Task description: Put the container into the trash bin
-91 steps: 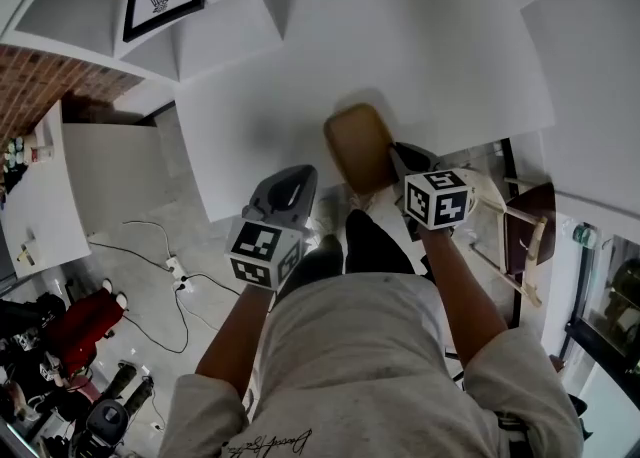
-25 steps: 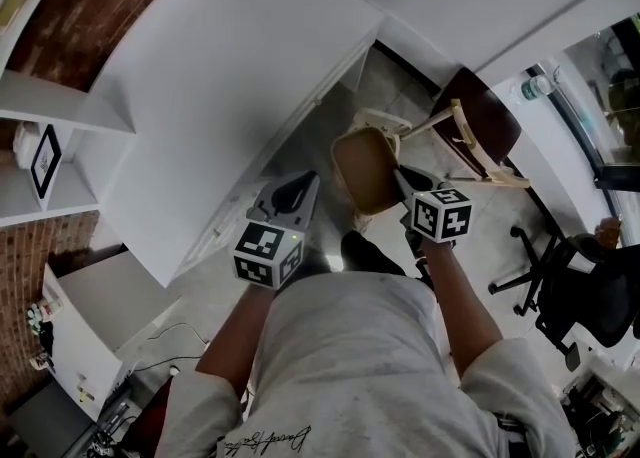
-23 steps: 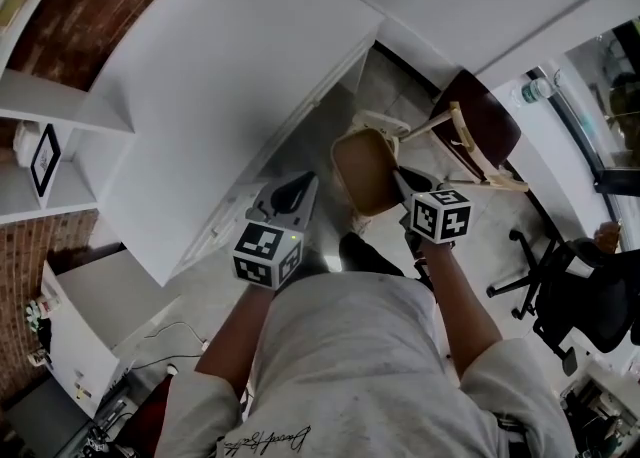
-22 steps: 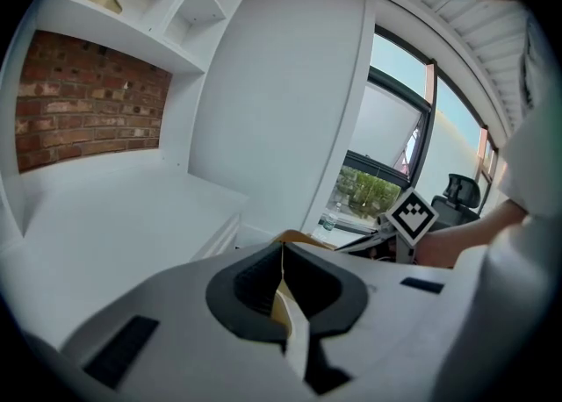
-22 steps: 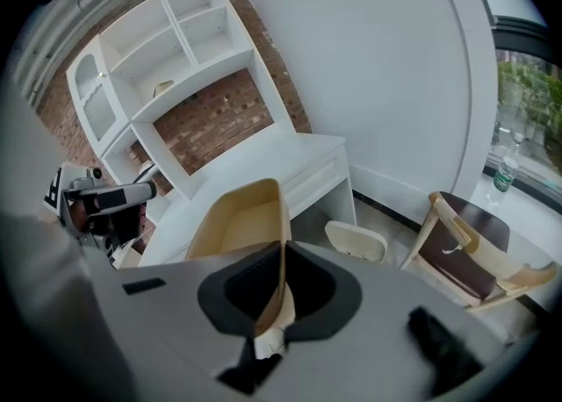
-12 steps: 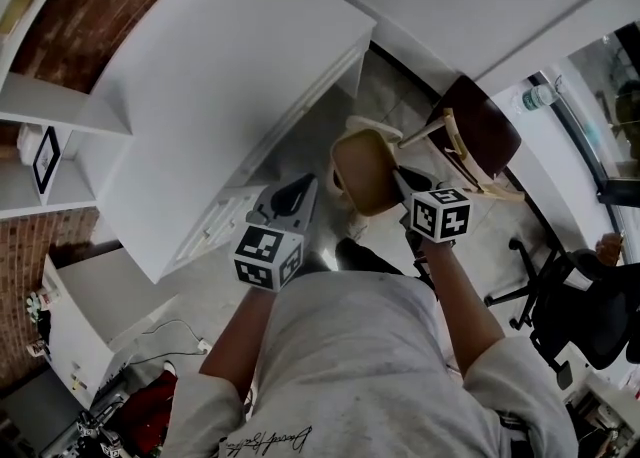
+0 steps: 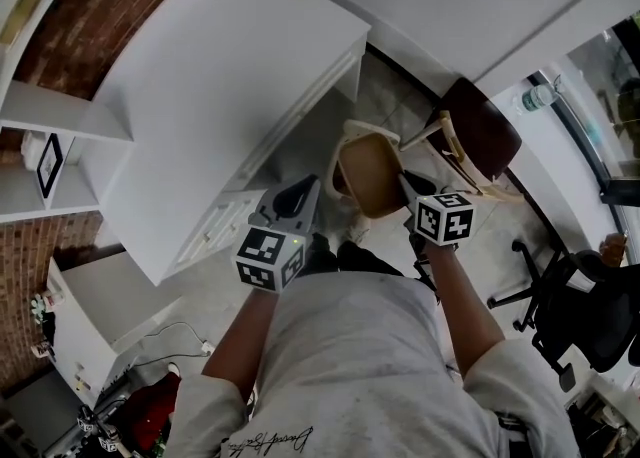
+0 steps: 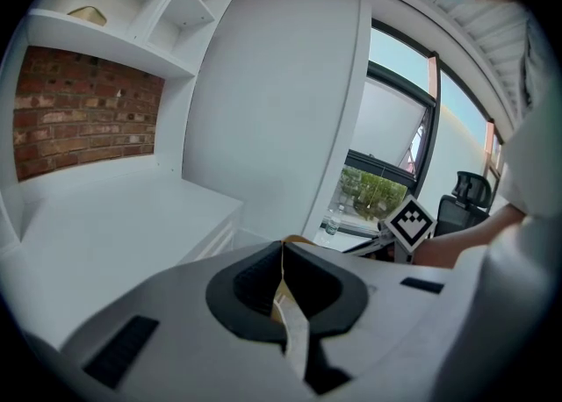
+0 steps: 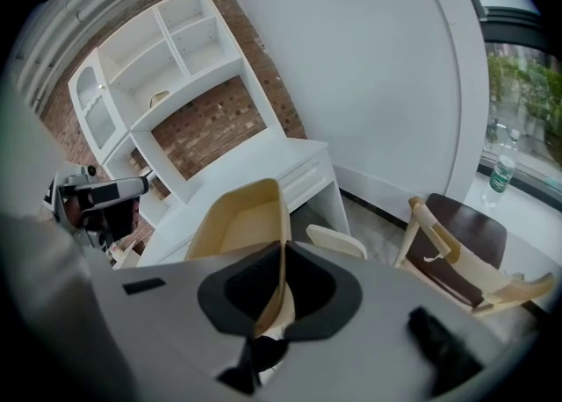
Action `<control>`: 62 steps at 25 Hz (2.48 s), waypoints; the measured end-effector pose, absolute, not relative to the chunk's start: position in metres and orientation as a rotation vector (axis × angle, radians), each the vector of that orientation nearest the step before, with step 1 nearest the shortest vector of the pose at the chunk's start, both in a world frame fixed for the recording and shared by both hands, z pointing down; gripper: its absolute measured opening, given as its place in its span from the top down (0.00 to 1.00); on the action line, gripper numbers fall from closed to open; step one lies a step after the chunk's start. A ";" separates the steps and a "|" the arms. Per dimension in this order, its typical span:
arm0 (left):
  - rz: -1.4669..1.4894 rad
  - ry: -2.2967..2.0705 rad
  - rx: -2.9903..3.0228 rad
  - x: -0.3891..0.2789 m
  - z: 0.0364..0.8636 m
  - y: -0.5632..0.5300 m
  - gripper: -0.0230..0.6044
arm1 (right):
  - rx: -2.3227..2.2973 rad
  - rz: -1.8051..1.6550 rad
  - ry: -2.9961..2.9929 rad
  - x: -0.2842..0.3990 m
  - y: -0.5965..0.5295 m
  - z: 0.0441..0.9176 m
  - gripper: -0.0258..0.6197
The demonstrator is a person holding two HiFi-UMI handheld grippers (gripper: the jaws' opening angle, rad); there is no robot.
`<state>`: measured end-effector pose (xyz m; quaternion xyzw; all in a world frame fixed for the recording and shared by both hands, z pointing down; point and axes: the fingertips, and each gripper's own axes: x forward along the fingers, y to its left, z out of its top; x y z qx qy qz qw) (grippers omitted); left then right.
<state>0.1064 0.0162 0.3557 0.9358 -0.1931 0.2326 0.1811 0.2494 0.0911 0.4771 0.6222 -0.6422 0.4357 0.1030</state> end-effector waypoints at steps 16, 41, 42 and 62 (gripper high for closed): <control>0.764 -0.293 2.656 0.139 0.388 -0.012 0.93 | 1.969 1.400 -1.719 0.260 0.094 0.510 0.90; 0.895 -0.087 2.577 0.154 0.474 -0.040 0.93 | 2.006 1.522 -1.547 0.262 0.080 0.592 0.90; 0.896 -0.086 2.574 0.155 0.477 -0.040 0.93 | 2.004 1.527 -1.543 0.263 0.080 0.596 0.90; 0.924 -0.092 2.526 0.165 0.551 -0.050 0.93 | 1.986 1.587 -1.466 0.281 0.075 0.679 0.90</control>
